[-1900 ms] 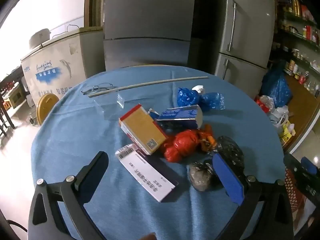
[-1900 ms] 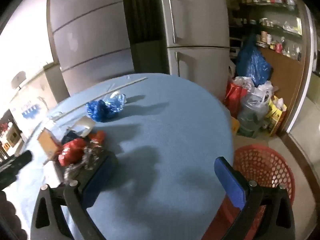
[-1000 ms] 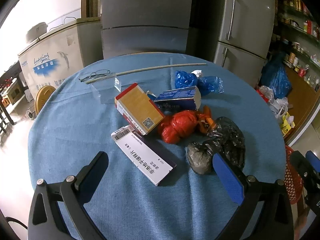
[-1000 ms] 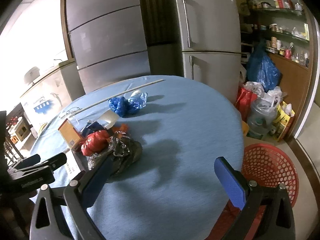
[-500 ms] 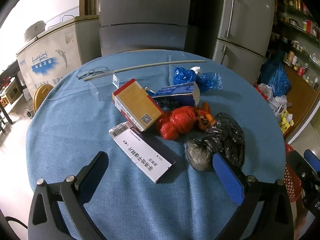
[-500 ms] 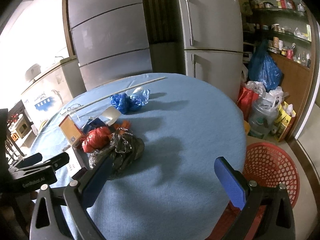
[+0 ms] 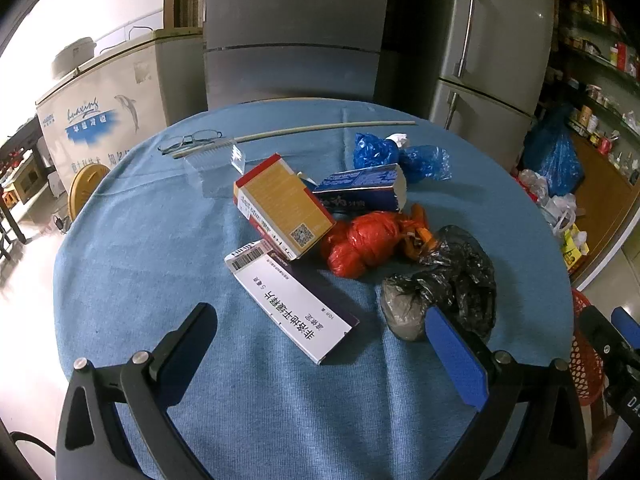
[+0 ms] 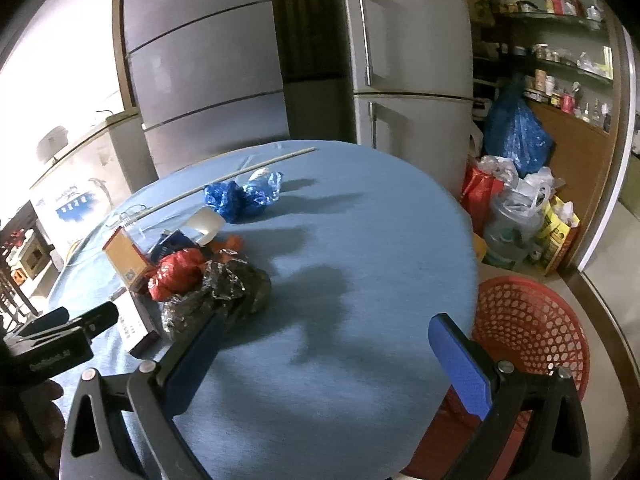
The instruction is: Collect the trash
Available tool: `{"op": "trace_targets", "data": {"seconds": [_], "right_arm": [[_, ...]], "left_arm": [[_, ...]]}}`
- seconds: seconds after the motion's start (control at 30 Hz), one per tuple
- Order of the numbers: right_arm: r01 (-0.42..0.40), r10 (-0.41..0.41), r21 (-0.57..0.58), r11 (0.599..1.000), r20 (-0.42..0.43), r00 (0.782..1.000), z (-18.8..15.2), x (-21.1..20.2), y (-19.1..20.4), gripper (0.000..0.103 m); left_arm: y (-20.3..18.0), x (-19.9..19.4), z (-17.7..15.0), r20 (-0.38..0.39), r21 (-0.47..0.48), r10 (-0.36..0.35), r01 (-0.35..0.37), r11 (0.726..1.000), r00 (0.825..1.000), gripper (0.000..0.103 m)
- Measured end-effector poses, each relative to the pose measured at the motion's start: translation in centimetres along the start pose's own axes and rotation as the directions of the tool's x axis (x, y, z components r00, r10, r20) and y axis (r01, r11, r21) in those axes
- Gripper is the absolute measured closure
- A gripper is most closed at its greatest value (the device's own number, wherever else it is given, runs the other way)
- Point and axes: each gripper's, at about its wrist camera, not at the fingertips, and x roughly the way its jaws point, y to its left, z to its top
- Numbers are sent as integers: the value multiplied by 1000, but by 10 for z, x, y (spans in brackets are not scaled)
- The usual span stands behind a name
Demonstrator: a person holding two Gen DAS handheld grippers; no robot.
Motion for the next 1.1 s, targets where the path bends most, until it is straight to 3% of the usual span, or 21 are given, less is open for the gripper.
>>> {"op": "trace_targets", "data": {"seconds": [1.1], "right_arm": [[30,-30,-5,1000,-12,999,-3,2,0,0]], "left_arm": [[1,1,-6,-15,-4,-2,2,1000,1000,0]]}}
